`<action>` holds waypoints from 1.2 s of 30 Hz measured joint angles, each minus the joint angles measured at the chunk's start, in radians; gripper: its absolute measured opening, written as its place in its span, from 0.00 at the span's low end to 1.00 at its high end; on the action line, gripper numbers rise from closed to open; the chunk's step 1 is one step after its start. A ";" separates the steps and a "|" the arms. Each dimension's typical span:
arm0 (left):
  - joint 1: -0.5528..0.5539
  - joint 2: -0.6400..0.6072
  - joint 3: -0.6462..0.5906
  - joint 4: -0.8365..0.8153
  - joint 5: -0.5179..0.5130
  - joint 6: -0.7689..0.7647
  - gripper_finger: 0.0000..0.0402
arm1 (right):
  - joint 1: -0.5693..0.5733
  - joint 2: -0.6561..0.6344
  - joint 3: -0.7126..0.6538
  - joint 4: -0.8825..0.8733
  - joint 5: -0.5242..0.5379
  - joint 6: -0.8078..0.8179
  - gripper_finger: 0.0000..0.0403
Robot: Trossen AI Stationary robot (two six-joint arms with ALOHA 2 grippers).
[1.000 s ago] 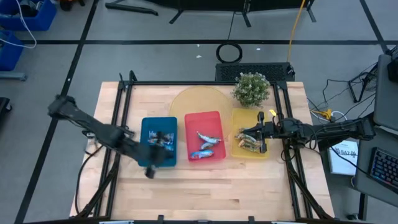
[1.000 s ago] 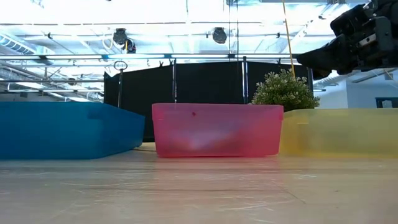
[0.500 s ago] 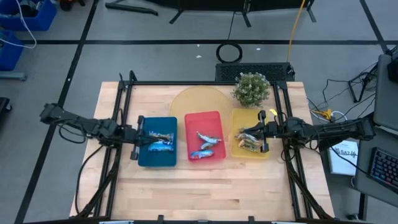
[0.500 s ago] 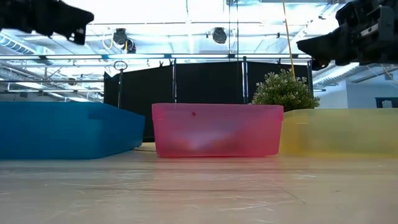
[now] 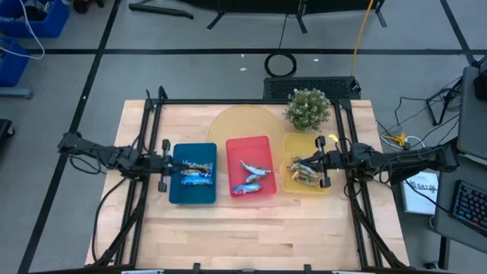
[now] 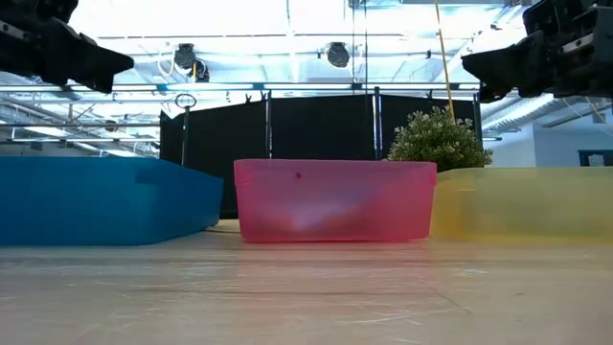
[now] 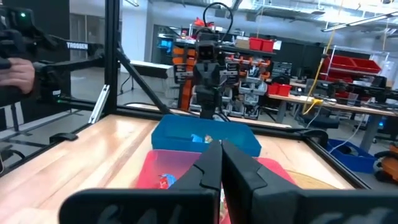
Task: Pick and place Granola Bars by type
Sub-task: Return to Home Position
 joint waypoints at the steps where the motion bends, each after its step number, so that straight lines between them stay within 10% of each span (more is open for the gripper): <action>1: -0.006 -0.013 0.000 -0.006 0.000 0.007 0.00 | 0.000 -0.006 0.000 -0.007 0.000 0.000 0.00; 36: -0.013 -0.170 -0.138 0.106 -0.007 0.058 0.00 | 0.000 -0.368 -0.040 -0.263 -0.049 -0.006 0.00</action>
